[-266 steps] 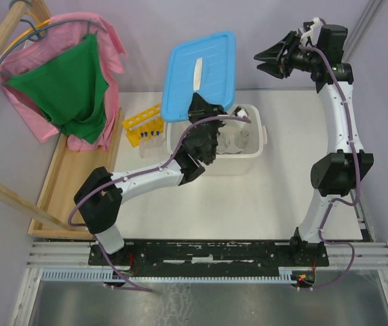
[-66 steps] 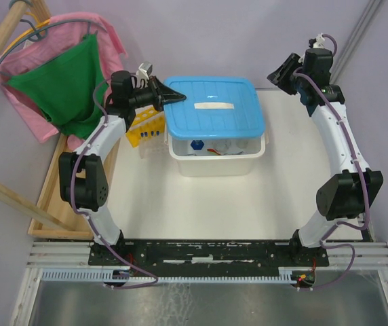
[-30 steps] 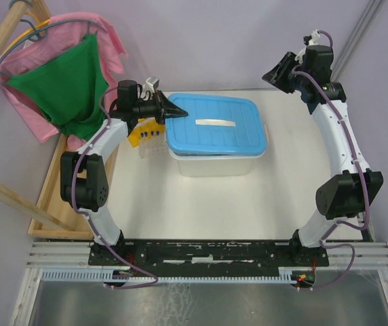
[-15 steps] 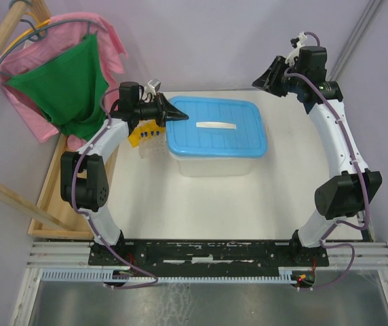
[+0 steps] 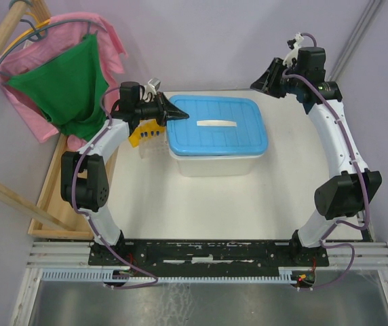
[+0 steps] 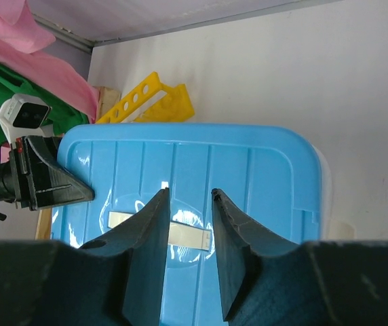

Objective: Organize the chemistry lab equipment
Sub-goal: Adjust the storage box lid on the storage box, then pick up the storage box at the center of the board.

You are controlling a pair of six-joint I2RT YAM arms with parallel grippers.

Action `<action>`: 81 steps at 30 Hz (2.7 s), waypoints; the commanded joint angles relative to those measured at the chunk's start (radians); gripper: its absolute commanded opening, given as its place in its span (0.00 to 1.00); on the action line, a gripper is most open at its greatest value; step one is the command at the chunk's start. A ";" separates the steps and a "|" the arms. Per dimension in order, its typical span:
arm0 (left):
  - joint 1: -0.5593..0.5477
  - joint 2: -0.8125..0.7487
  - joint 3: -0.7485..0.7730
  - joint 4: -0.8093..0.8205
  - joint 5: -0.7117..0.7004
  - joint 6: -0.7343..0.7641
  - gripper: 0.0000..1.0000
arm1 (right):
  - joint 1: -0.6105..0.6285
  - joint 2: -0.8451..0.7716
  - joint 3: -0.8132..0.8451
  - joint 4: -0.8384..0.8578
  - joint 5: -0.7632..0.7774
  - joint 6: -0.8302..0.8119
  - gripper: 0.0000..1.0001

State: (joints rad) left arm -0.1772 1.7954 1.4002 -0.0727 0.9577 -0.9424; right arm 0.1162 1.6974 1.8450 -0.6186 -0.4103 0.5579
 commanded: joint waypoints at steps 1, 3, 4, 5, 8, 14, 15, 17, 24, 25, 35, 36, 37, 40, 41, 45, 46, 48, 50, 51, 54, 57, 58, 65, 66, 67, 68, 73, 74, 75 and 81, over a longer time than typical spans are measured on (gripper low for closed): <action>-0.001 0.022 -0.006 -0.042 -0.084 0.047 0.03 | 0.007 -0.011 0.009 0.003 -0.023 -0.022 0.39; -0.002 0.023 -0.001 -0.063 -0.086 0.066 0.03 | 0.009 -0.011 0.004 -0.001 -0.028 -0.024 0.39; -0.002 0.025 0.000 -0.068 -0.082 0.070 0.03 | 0.011 -0.011 0.000 -0.002 -0.030 -0.025 0.39; -0.001 0.027 0.005 -0.075 -0.080 0.076 0.03 | 0.011 -0.011 -0.002 -0.004 -0.031 -0.026 0.39; -0.002 0.036 0.022 -0.111 -0.093 0.101 0.03 | 0.016 -0.009 -0.010 -0.014 -0.039 -0.032 0.39; -0.001 0.053 0.029 -0.115 -0.106 0.109 0.03 | 0.037 -0.001 0.003 -0.054 -0.055 -0.062 0.37; -0.001 0.054 0.028 -0.118 -0.107 0.112 0.03 | 0.040 -0.002 0.005 -0.069 -0.055 -0.074 0.37; -0.002 0.058 0.028 -0.124 -0.109 0.118 0.03 | 0.048 -0.003 0.009 -0.097 -0.052 -0.096 0.37; -0.001 0.057 0.037 -0.151 -0.133 0.141 0.03 | 0.084 -0.002 -0.003 -0.198 -0.030 -0.162 0.36; 0.000 0.055 0.044 -0.162 -0.141 0.149 0.05 | 0.090 -0.002 -0.008 -0.209 -0.024 -0.171 0.36; 0.003 0.043 0.094 -0.229 -0.213 0.178 0.23 | 0.127 0.018 -0.035 -0.271 -0.010 -0.228 0.34; 0.004 0.042 0.098 -0.239 -0.222 0.183 0.24 | 0.131 0.024 -0.034 -0.279 -0.009 -0.234 0.34; 0.004 0.041 0.102 -0.245 -0.228 0.187 0.26 | 0.136 0.030 -0.032 -0.287 -0.006 -0.238 0.34; 0.004 0.037 0.108 -0.257 -0.249 0.196 0.31 | 0.150 0.048 -0.033 -0.310 0.009 -0.255 0.33; 0.003 0.036 0.112 -0.259 -0.253 0.198 0.35 | 0.155 0.054 -0.033 -0.316 0.014 -0.262 0.33; 0.006 0.025 0.129 -0.270 -0.283 0.205 0.51 | 0.177 0.072 -0.038 -0.331 0.033 -0.279 0.33; 0.004 0.024 0.136 -0.276 -0.291 0.208 0.56 | 0.181 0.073 -0.041 -0.331 0.035 -0.282 0.33; 0.004 0.022 0.156 -0.302 -0.313 0.222 0.66 | 0.188 0.078 -0.044 -0.331 0.038 -0.286 0.32; 0.005 0.021 0.180 -0.325 -0.336 0.234 0.77 | 0.193 0.082 -0.044 -0.333 0.040 -0.288 0.32; 0.004 0.017 0.193 -0.334 -0.343 0.238 0.84 | 0.195 0.082 -0.044 -0.332 0.044 -0.289 0.32; 0.003 0.014 0.248 -0.364 -0.363 0.249 0.99 | 0.199 0.085 -0.044 -0.334 0.051 -0.294 0.32; 0.004 0.018 0.308 -0.398 -0.377 0.266 0.99 | 0.201 0.086 -0.044 -0.333 0.053 -0.296 0.32; 0.002 0.022 0.331 -0.416 -0.377 0.274 0.99 | 0.202 0.088 -0.044 -0.332 0.054 -0.296 0.32; -0.024 0.072 0.480 -0.583 -0.428 0.373 0.99 | 0.207 0.096 -0.035 -0.335 0.057 -0.299 0.32; -0.028 0.074 0.491 -0.603 -0.443 0.385 0.99 | 0.209 0.096 -0.035 -0.336 0.056 -0.300 0.32; -0.031 0.072 0.490 -0.612 -0.455 0.391 0.99 | 0.211 0.096 -0.034 -0.337 0.054 -0.301 0.32; -0.032 0.070 0.482 -0.614 -0.460 0.394 0.99 | 0.214 0.096 -0.033 -0.337 0.054 -0.302 0.32; -0.042 0.061 0.462 -0.645 -0.515 0.427 0.99 | 0.223 0.099 -0.036 -0.331 0.038 -0.310 0.32; -0.044 0.060 0.464 -0.655 -0.531 0.435 0.99 | 0.226 0.101 -0.037 -0.333 0.038 -0.311 0.32; -0.047 0.058 0.464 -0.661 -0.546 0.443 0.99 | 0.228 0.105 -0.035 -0.336 0.038 -0.312 0.32; -0.062 0.052 0.485 -0.699 -0.641 0.485 0.99 | 0.240 0.108 -0.037 -0.333 0.037 -0.314 0.32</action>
State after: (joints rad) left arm -0.2413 1.8584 1.8427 -0.7429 0.4332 -0.5442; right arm 0.3462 1.8023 1.8019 -0.9596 -0.3653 0.2634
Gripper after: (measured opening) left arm 0.991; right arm 0.317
